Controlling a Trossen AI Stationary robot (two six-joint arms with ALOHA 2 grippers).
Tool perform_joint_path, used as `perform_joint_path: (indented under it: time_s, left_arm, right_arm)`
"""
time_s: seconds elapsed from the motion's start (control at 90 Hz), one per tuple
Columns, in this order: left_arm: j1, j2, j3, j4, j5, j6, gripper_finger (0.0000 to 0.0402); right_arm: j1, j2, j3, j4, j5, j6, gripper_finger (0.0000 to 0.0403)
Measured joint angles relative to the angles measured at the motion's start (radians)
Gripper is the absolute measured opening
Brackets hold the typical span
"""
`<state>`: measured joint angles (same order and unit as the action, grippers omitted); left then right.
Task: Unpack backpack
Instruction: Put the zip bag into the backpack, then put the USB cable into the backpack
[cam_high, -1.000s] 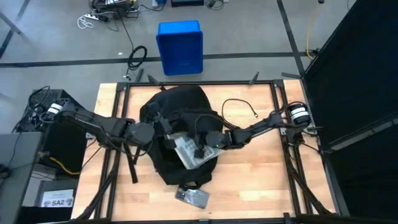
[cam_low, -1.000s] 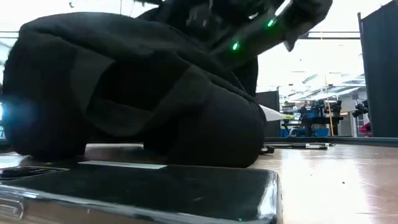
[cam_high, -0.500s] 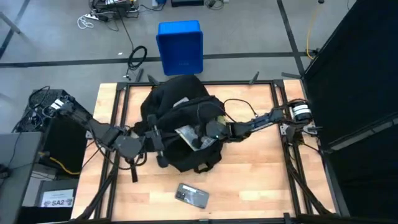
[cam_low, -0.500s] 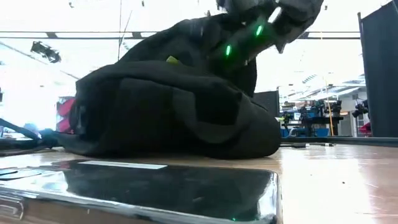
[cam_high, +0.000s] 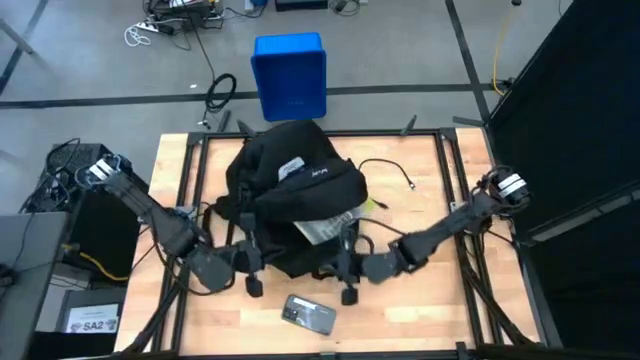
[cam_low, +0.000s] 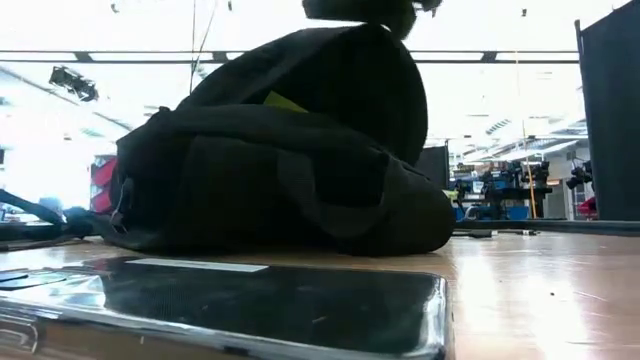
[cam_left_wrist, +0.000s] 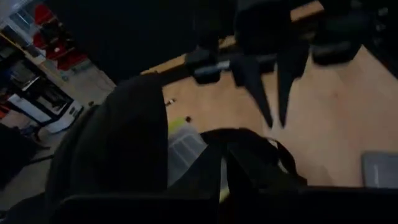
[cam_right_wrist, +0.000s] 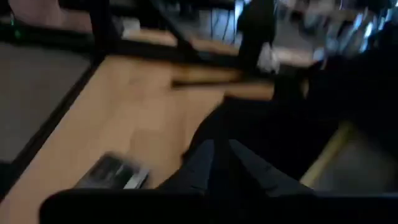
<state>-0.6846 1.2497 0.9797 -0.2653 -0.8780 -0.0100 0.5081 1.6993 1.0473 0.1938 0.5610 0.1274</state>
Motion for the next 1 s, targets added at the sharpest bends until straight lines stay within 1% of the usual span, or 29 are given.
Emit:
perform_joint_path:
  time_s: [0.078,0.133,0.178,0.233,0.322,0.378,0.422,0.489,0.556,0.767,0.889,1.0]
  left_arm:
    - [0.001,0.001,-0.048,0.052,-0.004,-0.024,0.0]
    - [0.002,0.001,-0.085,0.1,-0.006,-0.039,0.0]
    - [0.002,0.001,-0.11,0.133,-0.006,-0.043,0.0]
    - [0.002,0.001,-0.13,0.167,-0.006,-0.047,0.0]
    - [0.002,0.001,-0.151,0.201,0.003,-0.048,0.0]
    - [0.002,0.001,-0.154,0.202,0.006,-0.048,0.0]
    - [0.002,0.001,-0.154,0.205,0.006,-0.047,0.0]
    - [0.002,0.001,-0.154,0.209,0.006,-0.047,0.0]
    - [0.002,0.001,-0.154,0.212,0.006,-0.047,0.0]
    - [-0.012,0.001,-0.154,0.211,0.01,-0.047,0.0]
    - [-0.013,0.001,-0.154,0.207,0.017,-0.047,0.0]
    - [-0.013,0.001,-0.154,0.201,0.02,-0.047,0.0]
  right_arm:
    - [0.035,-0.004,0.0,-0.15,0.117,0.108,0.005]
    - [0.049,-0.018,0.0,-0.308,0.194,0.209,0.0062]
    - [0.051,-0.037,0.0,-0.46,0.227,0.312,0.007]
    - [0.035,-0.062,0.0,-0.655,0.222,0.465,0.0079]
    - [-0.007,-0.082,0.0,-0.945,0.144,0.659,0.0087]
    - [-0.039,-0.083,0.0,-1.069,0.128,0.745,0.0089]
    - [-0.068,-0.083,0.0,-1.131,0.123,0.779,0.0089]
    - [-0.122,-0.084,-0.01,-1.149,0.097,0.779,0.0086]
    - [-0.185,-0.084,-0.031,-1.136,0.042,0.739,0.0082]
    - [-0.383,-0.084,-0.146,-0.985,-0.117,0.564,0.0078]
    - [-0.479,-0.084,-0.185,-0.954,-0.149,0.534,0.009]
    - [-0.536,-0.084,-0.189,-0.912,-0.176,0.482,0.0109]
